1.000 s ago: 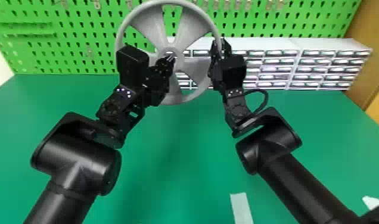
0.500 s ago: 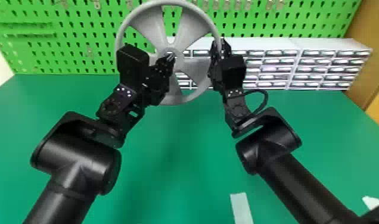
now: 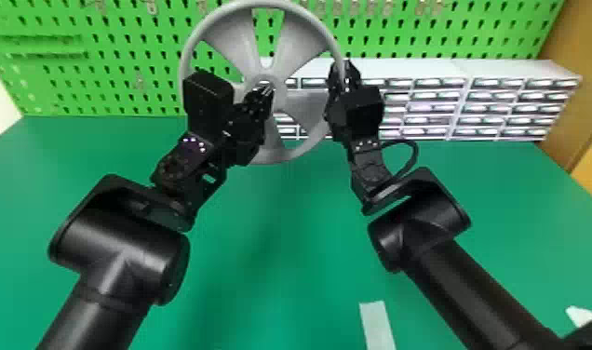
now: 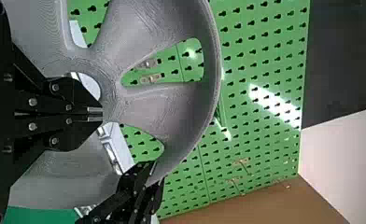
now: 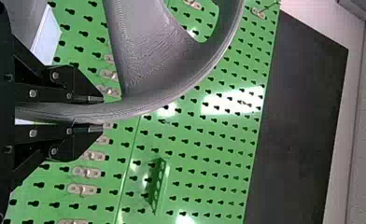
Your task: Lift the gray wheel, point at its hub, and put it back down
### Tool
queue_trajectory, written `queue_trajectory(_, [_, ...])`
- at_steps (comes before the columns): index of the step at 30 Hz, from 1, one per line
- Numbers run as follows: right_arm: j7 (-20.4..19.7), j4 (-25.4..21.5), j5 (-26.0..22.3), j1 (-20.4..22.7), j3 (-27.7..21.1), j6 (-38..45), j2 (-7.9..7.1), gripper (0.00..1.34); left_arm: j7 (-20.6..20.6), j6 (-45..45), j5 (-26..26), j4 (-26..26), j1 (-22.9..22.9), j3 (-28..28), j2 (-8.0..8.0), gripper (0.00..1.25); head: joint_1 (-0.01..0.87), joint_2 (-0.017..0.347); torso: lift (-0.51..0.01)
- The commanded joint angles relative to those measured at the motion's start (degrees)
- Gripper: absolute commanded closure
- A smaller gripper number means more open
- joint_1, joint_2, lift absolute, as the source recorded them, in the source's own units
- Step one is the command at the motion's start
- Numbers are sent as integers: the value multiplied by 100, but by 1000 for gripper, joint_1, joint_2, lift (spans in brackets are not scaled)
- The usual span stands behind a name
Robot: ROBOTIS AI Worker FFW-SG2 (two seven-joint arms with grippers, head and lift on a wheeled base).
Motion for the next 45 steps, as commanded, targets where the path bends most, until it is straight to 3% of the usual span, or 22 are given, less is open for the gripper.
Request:
queue_trajectory(1, [0, 0, 0, -17, -46, 41, 0, 1246, -102, -7, 27, -18, 14, 0, 0, 1220, 692, 48, -88])
queue_trajectory(13, [18, -290, -378, -52, -90, 902, -106, 1246, -428, 177, 308, -738, 471, 307, 18, 1220, 692, 48, -88])
queue_trajectory(19, [228, -518, -950, 44, -292, 1500, -97, 1246, -428, 186, 343, -914, 594, 553, 18, 1220, 692, 48, -88])
queue_trajectory(32, [299, -1424, -879, 299, -582, 3214, -35, 1246, -428, 186, 71, -949, 796, 1476, -88, 1220, 692, 48, -88])
queue_trajectory(45, [290, -2522, -1495, 730, -793, 4963, -123, 1246, -428, 186, -114, -941, 998, 2382, -97, 1220, 692, 48, -88])
